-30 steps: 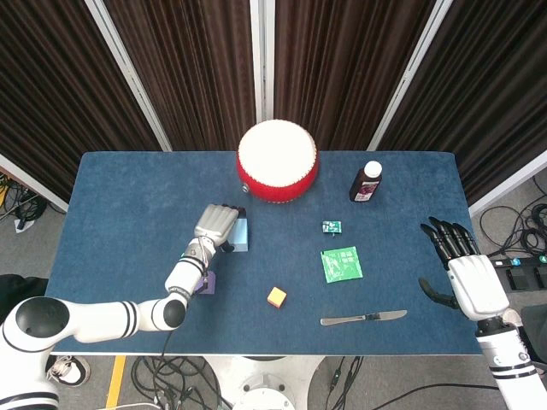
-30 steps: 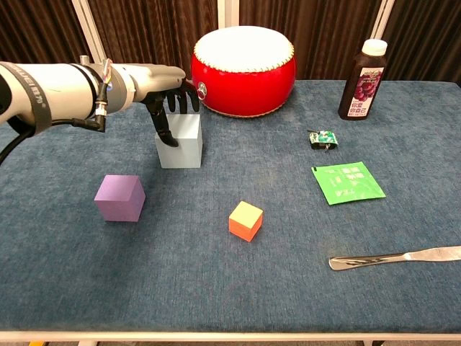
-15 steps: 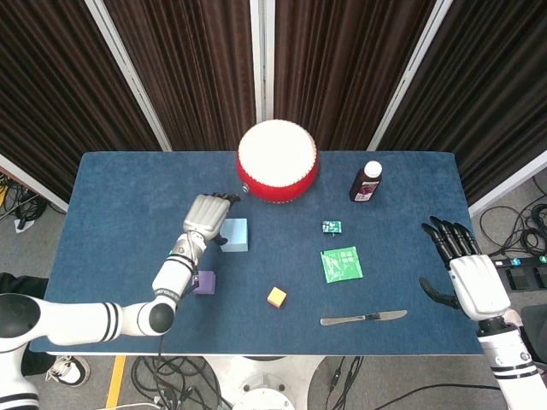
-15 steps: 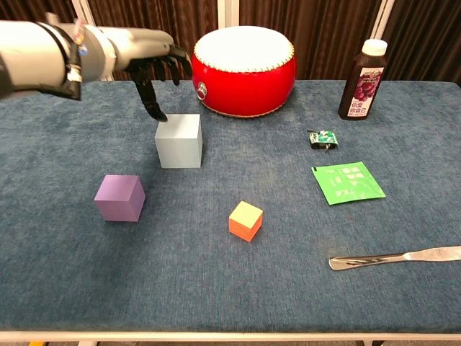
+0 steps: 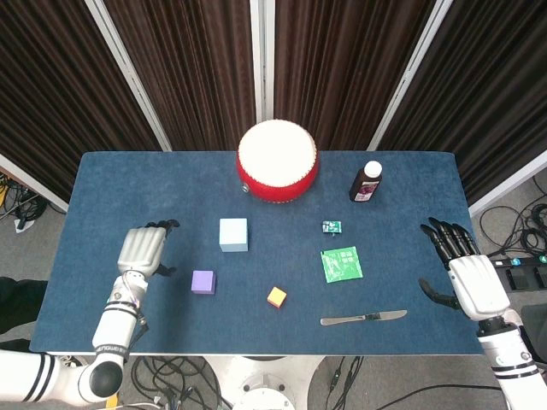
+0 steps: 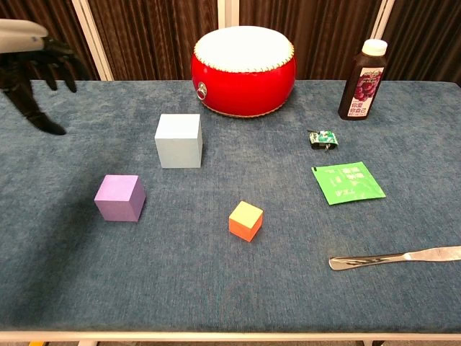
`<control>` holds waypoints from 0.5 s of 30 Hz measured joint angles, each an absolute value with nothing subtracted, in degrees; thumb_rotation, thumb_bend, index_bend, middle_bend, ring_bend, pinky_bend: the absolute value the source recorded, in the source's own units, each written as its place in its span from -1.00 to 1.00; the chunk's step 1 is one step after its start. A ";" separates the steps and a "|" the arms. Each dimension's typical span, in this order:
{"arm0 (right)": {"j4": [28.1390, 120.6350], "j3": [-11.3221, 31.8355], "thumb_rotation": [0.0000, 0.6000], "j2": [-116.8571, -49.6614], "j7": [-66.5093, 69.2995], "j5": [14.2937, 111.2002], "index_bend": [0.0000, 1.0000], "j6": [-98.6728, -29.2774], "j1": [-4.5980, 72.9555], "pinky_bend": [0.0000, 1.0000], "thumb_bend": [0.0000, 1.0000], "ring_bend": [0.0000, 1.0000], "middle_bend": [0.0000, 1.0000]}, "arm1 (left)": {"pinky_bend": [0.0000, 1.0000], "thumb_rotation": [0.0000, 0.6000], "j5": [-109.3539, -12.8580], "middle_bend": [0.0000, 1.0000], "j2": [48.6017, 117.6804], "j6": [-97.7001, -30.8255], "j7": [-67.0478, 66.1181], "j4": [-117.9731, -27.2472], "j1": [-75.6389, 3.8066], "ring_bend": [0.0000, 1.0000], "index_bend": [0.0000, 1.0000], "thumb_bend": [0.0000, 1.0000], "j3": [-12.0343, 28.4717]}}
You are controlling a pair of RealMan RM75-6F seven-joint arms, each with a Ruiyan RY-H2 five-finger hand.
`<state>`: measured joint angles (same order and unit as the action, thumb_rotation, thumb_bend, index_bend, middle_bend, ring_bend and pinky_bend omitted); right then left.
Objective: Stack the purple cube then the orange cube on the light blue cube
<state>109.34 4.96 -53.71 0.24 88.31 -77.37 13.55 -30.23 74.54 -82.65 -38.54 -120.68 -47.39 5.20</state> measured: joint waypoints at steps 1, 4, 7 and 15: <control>109.34 4.93 1.00 -53.70 0.28 88.34 -1.00 -77.34 13.56 -1.00 -0.57 -1.00 -1.00 | -0.18 1.00 -31.23 -0.20 74.54 -83.34 -38.58 -121.37 -46.91 -0.36 -0.40 -0.65 4.57; 109.33 4.86 1.00 -53.68 0.35 88.44 -1.00 -77.29 13.57 -1.00 -0.57 -1.00 -1.00 | -0.18 1.00 -35.21 -0.20 75.26 -84.82 -39.33 -122.61 -45.55 -0.36 -0.37 -0.65 2.29; 109.39 4.76 1.00 -53.66 0.27 88.58 -1.00 -77.25 13.56 -1.00 -0.57 -1.00 -1.00 | -0.19 1.00 -39.95 -0.20 77.24 -86.18 -41.14 -122.28 -44.48 -0.36 -0.30 -0.66 -0.07; 109.44 4.77 1.00 -53.64 0.11 88.23 -1.00 -76.93 13.70 -1.00 -0.57 -1.00 -1.00 | -0.19 1.00 -46.54 -0.20 85.55 -86.84 -46.41 -116.35 -41.41 -0.37 -0.28 -0.65 -3.86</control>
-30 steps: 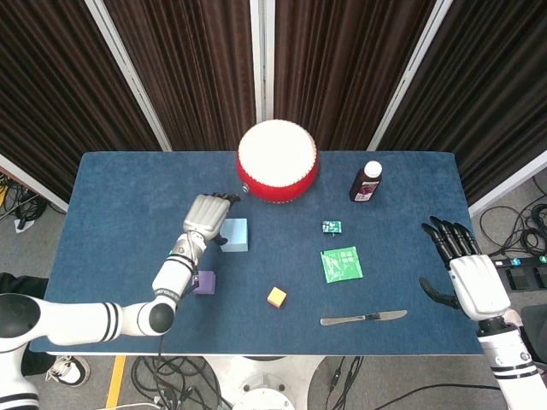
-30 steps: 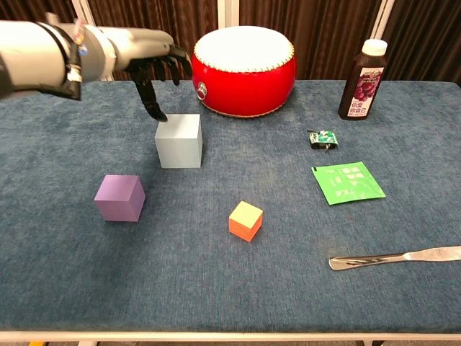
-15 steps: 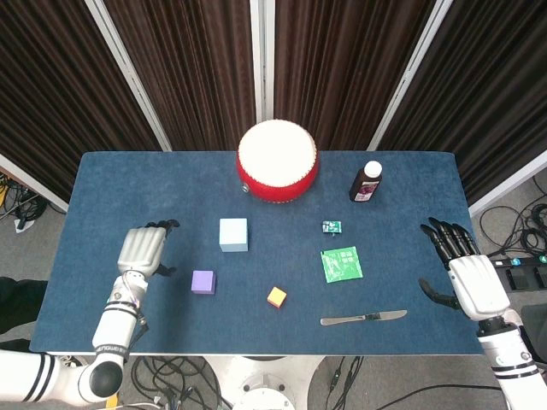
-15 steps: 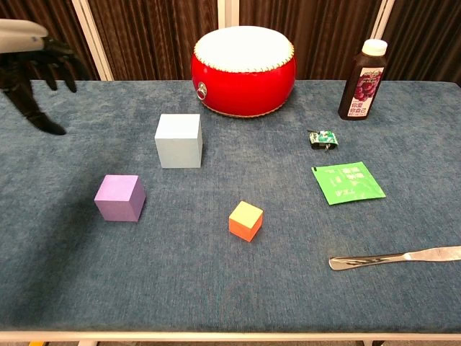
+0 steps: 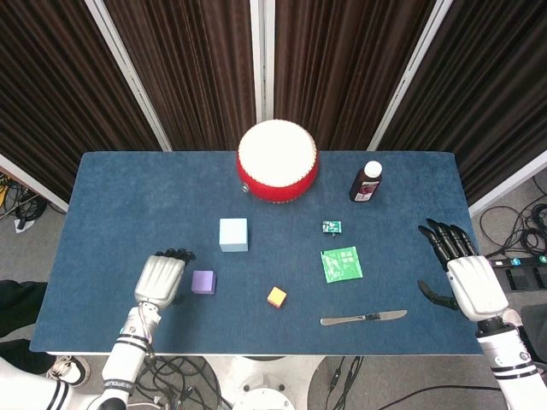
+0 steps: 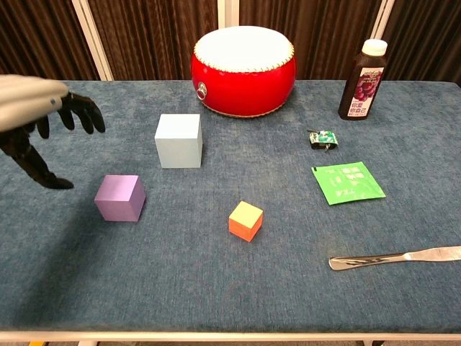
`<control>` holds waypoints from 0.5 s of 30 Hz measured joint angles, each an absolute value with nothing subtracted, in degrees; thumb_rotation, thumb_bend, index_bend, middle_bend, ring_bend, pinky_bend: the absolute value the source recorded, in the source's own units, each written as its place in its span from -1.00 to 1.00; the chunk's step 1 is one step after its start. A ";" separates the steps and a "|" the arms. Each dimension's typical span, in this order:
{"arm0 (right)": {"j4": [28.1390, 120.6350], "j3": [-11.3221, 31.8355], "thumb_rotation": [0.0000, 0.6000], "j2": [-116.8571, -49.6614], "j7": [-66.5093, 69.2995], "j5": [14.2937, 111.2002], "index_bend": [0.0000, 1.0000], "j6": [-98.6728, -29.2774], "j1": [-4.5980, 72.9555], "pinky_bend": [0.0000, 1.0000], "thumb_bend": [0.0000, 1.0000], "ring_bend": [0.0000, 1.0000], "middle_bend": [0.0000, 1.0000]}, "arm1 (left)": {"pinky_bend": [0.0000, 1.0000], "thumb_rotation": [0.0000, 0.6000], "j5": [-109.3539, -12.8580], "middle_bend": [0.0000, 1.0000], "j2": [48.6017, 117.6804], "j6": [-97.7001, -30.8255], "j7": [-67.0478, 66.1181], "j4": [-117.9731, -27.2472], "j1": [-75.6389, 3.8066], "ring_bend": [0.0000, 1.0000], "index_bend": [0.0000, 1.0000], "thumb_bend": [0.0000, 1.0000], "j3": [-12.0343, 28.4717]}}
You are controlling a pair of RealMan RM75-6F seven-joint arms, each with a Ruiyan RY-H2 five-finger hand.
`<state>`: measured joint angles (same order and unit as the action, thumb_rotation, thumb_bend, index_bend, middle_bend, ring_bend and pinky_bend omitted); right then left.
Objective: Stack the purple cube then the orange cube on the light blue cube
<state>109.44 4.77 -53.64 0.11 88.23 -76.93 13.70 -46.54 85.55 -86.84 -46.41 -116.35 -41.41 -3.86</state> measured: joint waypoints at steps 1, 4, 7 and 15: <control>109.43 4.79 1.00 -53.66 0.08 88.19 -1.00 -76.90 13.72 -1.00 -0.57 -1.00 -1.00 | -0.19 1.00 -46.54 -0.20 85.88 -86.51 -46.64 -116.02 -41.29 -0.36 -0.28 -0.65 -3.75; 109.46 4.82 1.00 -53.72 -0.08 88.08 -1.00 -76.83 13.77 -1.00 -0.57 -1.00 -1.00 | -0.19 1.00 -46.66 -0.20 87.00 -85.23 -47.32 -114.80 -41.03 -0.37 -0.28 -0.65 -3.11; 109.48 4.82 1.00 -53.77 -0.22 87.98 -1.00 -76.75 13.81 -1.00 -0.57 -1.00 -1.00 | -0.19 1.00 -46.45 -0.20 87.98 -83.89 -47.79 -113.47 -40.89 -0.37 -0.28 -0.65 -2.40; 109.38 4.93 1.00 -53.88 -0.44 87.40 -1.00 -76.36 14.00 -1.00 -0.57 -1.00 -1.00 | -0.19 1.00 -43.07 -0.20 90.07 -80.42 -49.01 -111.29 -40.65 -0.37 -0.28 -0.66 -0.40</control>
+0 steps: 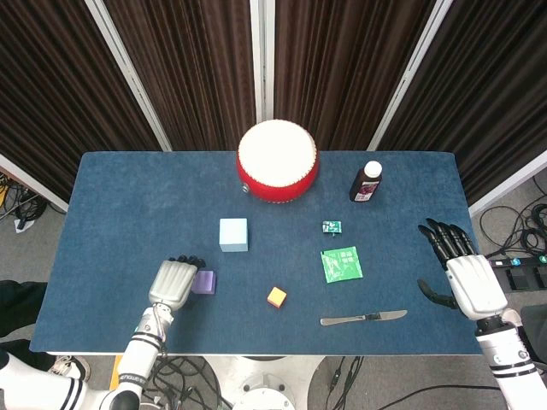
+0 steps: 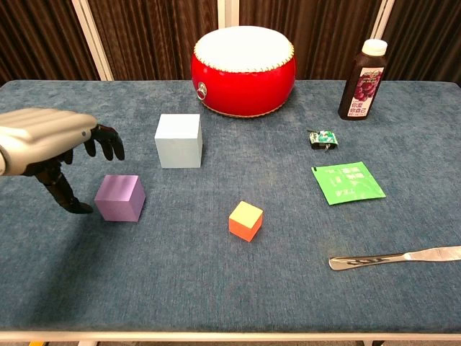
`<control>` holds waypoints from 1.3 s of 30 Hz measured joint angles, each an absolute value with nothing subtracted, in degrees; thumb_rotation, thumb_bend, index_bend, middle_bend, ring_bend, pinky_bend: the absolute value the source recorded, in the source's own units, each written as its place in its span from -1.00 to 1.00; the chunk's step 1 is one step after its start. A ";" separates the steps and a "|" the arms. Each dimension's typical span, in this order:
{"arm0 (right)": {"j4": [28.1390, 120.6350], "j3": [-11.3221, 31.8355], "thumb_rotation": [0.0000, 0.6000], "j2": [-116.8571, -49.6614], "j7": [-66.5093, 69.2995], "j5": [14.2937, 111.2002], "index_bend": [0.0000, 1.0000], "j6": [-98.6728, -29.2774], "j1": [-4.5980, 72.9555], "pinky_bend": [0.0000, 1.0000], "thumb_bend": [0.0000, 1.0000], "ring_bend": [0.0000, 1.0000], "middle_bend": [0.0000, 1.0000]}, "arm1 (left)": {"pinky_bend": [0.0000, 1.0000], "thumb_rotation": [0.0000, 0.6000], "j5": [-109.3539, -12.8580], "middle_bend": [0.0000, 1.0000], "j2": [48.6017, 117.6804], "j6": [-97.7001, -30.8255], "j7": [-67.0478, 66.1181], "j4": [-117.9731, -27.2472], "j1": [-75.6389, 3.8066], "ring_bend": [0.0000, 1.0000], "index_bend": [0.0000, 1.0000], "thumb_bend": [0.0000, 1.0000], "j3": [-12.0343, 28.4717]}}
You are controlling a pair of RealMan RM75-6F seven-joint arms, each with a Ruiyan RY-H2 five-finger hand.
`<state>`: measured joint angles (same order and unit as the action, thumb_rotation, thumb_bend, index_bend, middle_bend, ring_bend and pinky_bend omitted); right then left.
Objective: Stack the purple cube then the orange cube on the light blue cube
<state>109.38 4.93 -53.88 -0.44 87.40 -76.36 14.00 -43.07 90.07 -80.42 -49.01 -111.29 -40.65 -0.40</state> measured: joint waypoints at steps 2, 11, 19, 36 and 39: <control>109.39 4.95 1.00 -53.90 -0.51 87.33 -1.00 -76.37 14.01 -1.00 -0.57 -1.00 -1.00 | -0.19 1.00 -42.94 -0.20 90.57 -79.81 -49.13 -110.54 -40.66 -0.38 -0.28 -0.65 -0.11; 109.47 5.22 1.00 -54.03 -0.85 86.75 -1.00 -76.46 14.05 -1.00 -0.57 -1.00 -1.00 | -0.22 1.00 -42.53 -0.20 91.58 -75.40 -49.63 -106.24 -41.45 -0.40 -0.28 -0.65 1.05; 109.53 5.34 1.00 -54.00 -1.02 86.32 -1.00 -76.28 14.14 -1.00 -0.57 -1.00 -1.00 | -0.22 1.00 -41.02 -0.20 92.23 -73.38 -49.40 -104.29 -41.54 -0.40 -0.28 -0.65 2.10; 109.50 5.43 1.00 -54.14 -1.33 85.85 -1.00 -76.02 14.27 -1.00 -0.57 -1.00 -1.00 | -0.19 1.00 -40.89 -0.09 93.07 -72.29 -48.44 -102.72 -40.87 -0.38 -0.22 -0.57 2.56; 109.54 5.45 1.00 -54.16 -1.45 85.74 -1.00 -75.88 14.35 -1.00 -0.57 -1.00 -1.00 | -0.18 1.00 -41.75 -0.07 93.34 -72.03 -47.99 -102.28 -40.82 -0.37 -0.21 -0.56 2.65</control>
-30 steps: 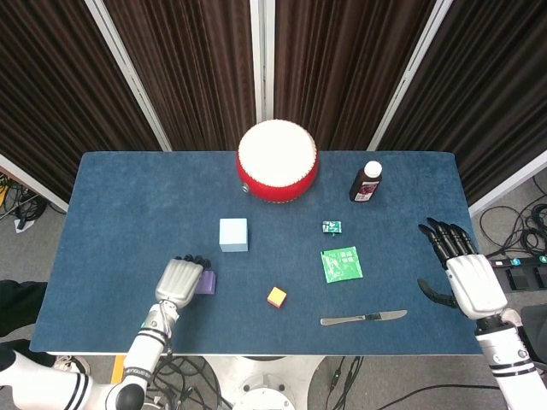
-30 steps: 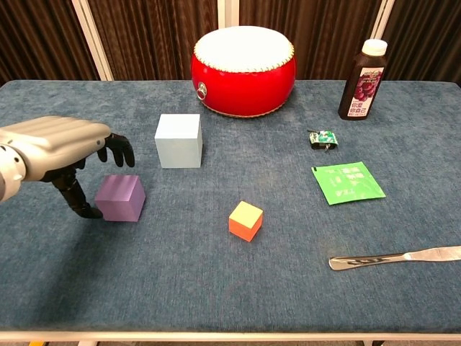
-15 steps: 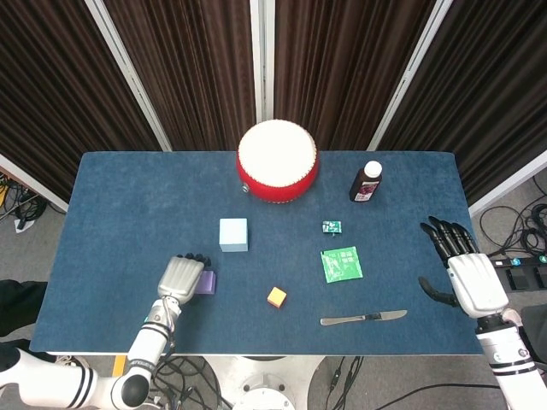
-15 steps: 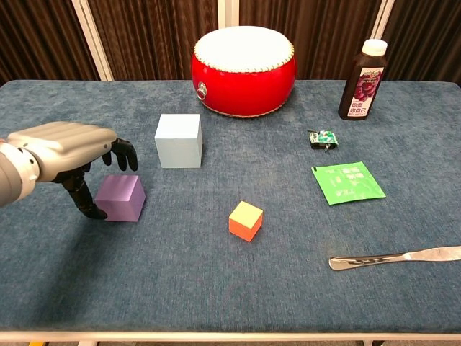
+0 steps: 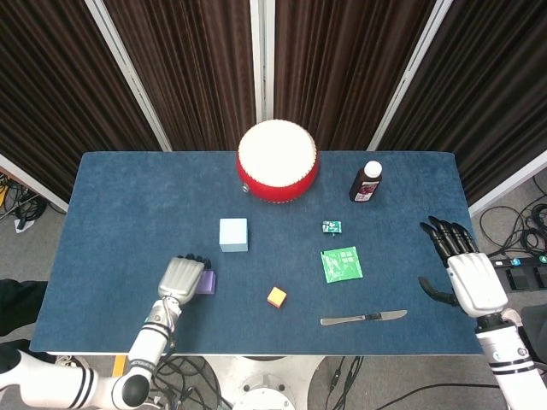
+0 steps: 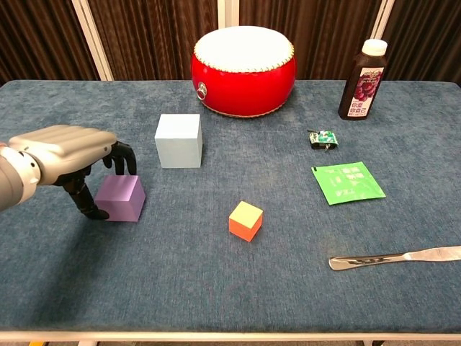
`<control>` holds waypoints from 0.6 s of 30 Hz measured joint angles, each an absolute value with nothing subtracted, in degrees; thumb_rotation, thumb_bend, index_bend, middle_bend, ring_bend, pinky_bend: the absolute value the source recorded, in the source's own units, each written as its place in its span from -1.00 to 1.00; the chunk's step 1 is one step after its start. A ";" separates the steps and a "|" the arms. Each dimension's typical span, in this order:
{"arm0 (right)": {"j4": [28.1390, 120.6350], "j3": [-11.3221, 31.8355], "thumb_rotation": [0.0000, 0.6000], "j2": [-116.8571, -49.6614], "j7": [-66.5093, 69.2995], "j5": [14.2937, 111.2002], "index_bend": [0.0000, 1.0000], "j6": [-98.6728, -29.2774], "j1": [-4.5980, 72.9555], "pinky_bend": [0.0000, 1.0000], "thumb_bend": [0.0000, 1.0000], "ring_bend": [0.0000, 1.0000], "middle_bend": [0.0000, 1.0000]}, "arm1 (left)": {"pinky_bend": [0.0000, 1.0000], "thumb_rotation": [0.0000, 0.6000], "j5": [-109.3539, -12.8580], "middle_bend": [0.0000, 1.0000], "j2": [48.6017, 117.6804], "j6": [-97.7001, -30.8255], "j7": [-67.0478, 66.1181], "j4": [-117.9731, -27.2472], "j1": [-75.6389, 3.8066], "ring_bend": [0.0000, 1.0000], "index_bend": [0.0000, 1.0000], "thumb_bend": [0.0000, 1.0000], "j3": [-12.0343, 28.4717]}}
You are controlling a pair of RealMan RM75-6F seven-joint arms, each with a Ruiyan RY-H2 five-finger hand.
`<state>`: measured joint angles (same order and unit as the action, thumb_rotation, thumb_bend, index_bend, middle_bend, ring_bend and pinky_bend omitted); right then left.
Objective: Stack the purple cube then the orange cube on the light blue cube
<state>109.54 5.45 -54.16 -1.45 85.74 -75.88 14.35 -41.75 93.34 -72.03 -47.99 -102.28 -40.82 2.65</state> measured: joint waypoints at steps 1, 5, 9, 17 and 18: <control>109.55 5.46 1.00 -54.16 -1.49 85.69 -1.00 -75.85 14.36 -1.00 -0.57 -1.00 -1.00 | -0.17 1.00 -41.82 -0.06 93.43 -71.88 -47.88 -102.15 -40.81 -0.37 -0.20 -0.55 2.71; 109.55 5.49 1.00 -54.13 -1.48 85.57 -1.00 -75.87 14.36 -1.00 -0.57 -1.00 -1.00 | -0.16 1.00 -41.66 -0.04 93.84 -71.28 -47.78 -101.50 -40.87 -0.35 -0.19 -0.53 2.91; 109.53 5.52 1.00 -54.10 -1.42 85.49 -1.00 -75.88 14.34 -1.00 -0.57 -1.00 -1.00 | -0.14 1.00 -41.05 -0.03 94.12 -70.99 -48.20 -101.06 -40.95 -0.34 -0.19 -0.51 3.04; 109.45 5.60 1.00 -54.19 -1.34 85.17 -1.00 -75.35 14.63 -1.00 -0.57 -1.00 -1.00 | -0.09 1.00 -41.50 0.05 93.72 -72.60 -48.92 -102.21 -40.99 -0.29 -0.14 -0.45 3.95; 109.47 5.59 1.00 -54.20 -1.41 85.22 -1.00 -75.39 14.62 -1.00 -0.57 -1.00 -1.00 | -0.09 1.00 -41.55 0.05 93.60 -72.82 -48.96 -102.47 -40.92 -0.29 -0.13 -0.45 4.04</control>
<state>109.47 5.59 -54.20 -1.41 85.22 -75.39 14.62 -41.55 93.60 -72.82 -48.96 -102.47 -40.92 4.04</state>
